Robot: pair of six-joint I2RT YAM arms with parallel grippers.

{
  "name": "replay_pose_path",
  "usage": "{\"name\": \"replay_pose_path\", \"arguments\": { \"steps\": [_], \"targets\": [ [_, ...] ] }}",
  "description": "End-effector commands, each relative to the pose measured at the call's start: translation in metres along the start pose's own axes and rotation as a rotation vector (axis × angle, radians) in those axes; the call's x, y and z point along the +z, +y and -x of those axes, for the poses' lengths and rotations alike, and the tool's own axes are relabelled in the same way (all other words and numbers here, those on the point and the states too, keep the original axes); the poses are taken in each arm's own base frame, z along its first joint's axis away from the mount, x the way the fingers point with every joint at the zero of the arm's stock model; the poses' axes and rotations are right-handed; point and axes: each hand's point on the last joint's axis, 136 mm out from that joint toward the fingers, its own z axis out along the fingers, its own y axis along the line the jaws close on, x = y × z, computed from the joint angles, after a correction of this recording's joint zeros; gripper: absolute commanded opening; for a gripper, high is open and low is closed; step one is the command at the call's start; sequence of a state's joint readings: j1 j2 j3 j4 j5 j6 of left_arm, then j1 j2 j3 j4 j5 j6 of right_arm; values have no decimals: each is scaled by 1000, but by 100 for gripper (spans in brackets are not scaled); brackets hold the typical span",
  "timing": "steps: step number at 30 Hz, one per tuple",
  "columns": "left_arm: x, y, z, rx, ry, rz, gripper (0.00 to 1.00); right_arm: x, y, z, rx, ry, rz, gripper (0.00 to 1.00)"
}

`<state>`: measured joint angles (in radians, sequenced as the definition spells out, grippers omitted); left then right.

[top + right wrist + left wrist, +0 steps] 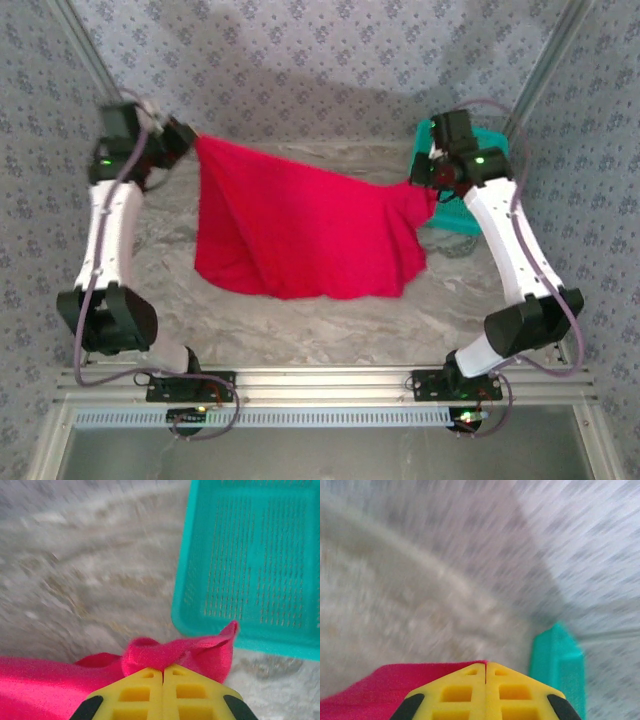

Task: Fold the inside-out t-shirt

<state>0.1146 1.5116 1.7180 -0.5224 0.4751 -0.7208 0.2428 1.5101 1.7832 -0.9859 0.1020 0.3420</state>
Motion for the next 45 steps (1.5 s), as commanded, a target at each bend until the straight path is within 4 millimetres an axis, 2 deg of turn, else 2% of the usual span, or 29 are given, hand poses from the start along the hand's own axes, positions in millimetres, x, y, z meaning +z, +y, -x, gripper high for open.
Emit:
{"name": "replay_pose_path", "arguments": {
  "steps": [1,4,7,13,16,17,18,20,23,25,26,27,28,29,31,34,39,43,45],
  "targets": [
    [-92,-75,47,18,-169,-151,0,-72,-12,27,-10,-141,-18,0],
    [-129,-101,62,42,-234,-210,0,-117,-9,49,9,-264,30,0],
    [-151,-110,68,49,-267,-235,0,-153,-8,63,17,-359,57,0],
    [-175,-126,69,53,-255,-302,0,-212,-10,79,23,-487,84,0],
    [-190,-133,68,85,-274,-311,0,-235,-16,81,30,-537,73,0],
    [-190,-132,67,95,-274,-300,0,-237,-17,81,29,-540,72,0],
    [-185,-125,65,90,-261,-281,0,-234,-17,80,24,-531,67,0],
    [-162,-103,53,58,-191,-258,0,-211,-16,73,15,-475,54,0],
    [-91,-42,8,56,-58,-118,0,-137,-10,52,3,-329,44,0],
    [-36,14,-21,35,36,16,0,-77,-17,34,3,-202,-15,0],
    [-22,32,-28,3,84,51,0,-61,-27,32,18,-160,-70,0],
    [-16,40,-30,-31,120,50,0,-52,-39,31,42,-123,-118,0],
    [-21,35,-24,-35,93,25,0,-51,-44,32,56,-109,-126,0],
    [-31,28,-14,-19,28,18,0,-56,-45,34,64,-121,-114,0],
    [-58,16,11,25,-127,32,0,-79,-42,47,69,-205,-71,0],
    [-76,4,34,12,-155,14,0,-114,-38,63,77,-298,-28,0],
    [-103,-18,51,4,-220,-41,0,-161,-24,77,69,-390,70,0],
    [-140,-52,63,36,-318,-109,0,-215,-13,87,75,-538,172,0],
    [-158,-70,67,57,-355,-140,0,-234,-11,89,80,-589,198,0]
  ]
}}
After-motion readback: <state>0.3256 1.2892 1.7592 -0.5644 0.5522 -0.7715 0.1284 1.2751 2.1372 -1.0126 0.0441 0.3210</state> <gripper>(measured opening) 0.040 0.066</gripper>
